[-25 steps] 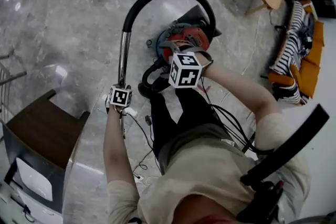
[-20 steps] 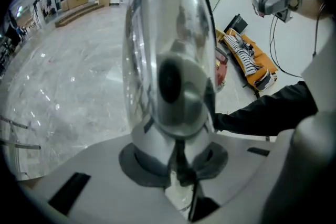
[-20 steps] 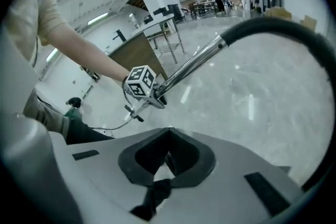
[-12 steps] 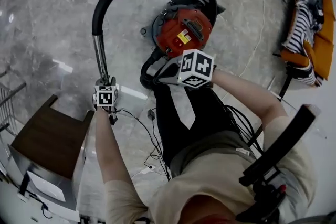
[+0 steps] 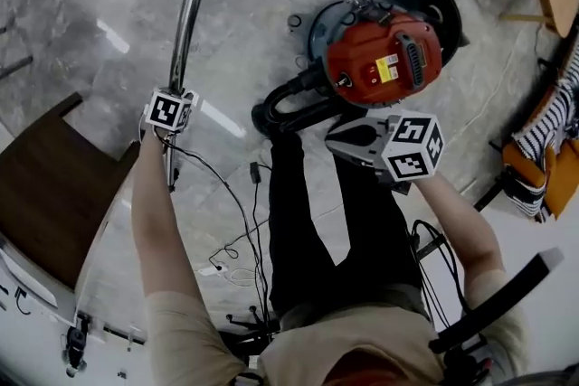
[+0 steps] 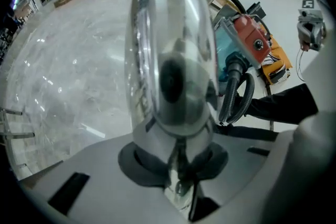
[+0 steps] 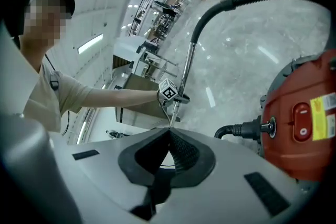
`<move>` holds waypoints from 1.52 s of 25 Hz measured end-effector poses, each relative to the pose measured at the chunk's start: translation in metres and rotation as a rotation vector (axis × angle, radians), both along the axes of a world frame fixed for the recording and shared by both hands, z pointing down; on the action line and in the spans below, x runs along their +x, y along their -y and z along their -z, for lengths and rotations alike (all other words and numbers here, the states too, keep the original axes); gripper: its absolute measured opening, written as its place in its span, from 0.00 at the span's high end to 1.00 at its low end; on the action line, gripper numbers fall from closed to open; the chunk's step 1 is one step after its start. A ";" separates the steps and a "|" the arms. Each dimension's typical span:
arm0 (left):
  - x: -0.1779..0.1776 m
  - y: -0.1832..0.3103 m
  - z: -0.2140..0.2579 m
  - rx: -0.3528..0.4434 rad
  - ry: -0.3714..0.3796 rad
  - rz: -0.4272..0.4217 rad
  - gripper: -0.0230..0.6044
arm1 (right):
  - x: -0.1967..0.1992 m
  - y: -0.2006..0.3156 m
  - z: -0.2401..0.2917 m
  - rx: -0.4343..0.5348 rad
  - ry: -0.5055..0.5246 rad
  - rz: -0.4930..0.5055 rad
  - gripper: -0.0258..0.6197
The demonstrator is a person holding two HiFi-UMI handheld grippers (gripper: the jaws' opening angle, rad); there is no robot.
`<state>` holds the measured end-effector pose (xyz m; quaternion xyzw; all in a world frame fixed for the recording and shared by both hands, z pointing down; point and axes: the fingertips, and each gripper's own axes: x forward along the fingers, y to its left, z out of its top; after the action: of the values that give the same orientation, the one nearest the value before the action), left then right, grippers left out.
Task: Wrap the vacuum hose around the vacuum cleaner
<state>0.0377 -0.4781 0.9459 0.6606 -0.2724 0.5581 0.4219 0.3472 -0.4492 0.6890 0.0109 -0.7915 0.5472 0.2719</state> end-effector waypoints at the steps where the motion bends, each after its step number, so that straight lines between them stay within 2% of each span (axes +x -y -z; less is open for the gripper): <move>1: -0.005 -0.007 -0.013 -0.025 0.001 0.004 0.83 | -0.001 0.000 -0.007 -0.016 0.000 -0.013 0.96; 5: -0.009 -0.039 -0.069 -0.124 -0.003 0.040 0.83 | -0.005 -0.004 -0.035 -0.073 0.005 -0.057 0.96; 9: 0.012 -0.055 -0.109 -0.196 -0.027 0.097 0.82 | -0.002 -0.014 -0.063 -0.117 -0.003 -0.079 0.96; 11: 0.039 -0.045 -0.112 -0.182 -0.072 0.094 0.83 | -0.001 -0.019 -0.075 -0.130 -0.009 -0.085 0.96; 15: 0.114 -0.010 -0.083 -0.087 -0.253 0.091 0.83 | -0.002 -0.029 -0.085 -0.162 0.001 -0.094 0.96; 19: 0.174 0.015 -0.050 -0.064 -0.376 -0.025 0.83 | 0.006 -0.028 -0.086 -0.149 -0.004 -0.084 0.96; 21: 0.197 0.020 -0.035 -0.051 -0.401 -0.080 0.83 | 0.014 -0.025 -0.084 -0.151 0.002 -0.106 0.96; 24: 0.224 0.030 -0.037 -0.056 -0.368 -0.089 0.83 | 0.026 -0.018 -0.084 -0.172 0.018 -0.164 0.96; 31: 0.246 0.089 -0.074 -0.081 -0.172 -0.029 0.83 | 0.043 -0.028 -0.085 -0.184 0.050 -0.203 0.96; 35: 0.221 0.088 -0.110 -0.096 -0.062 0.029 0.82 | 0.052 -0.035 -0.083 -0.190 0.072 -0.208 0.96; 38: 0.187 0.059 -0.137 -0.162 -0.028 0.065 0.82 | 0.060 -0.034 -0.087 -0.206 0.082 -0.236 0.96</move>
<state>0.2250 -0.5375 1.0826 0.6230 -0.2416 0.5549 0.4957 0.4073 -0.4154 0.7762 0.0537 -0.7350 0.6535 0.1729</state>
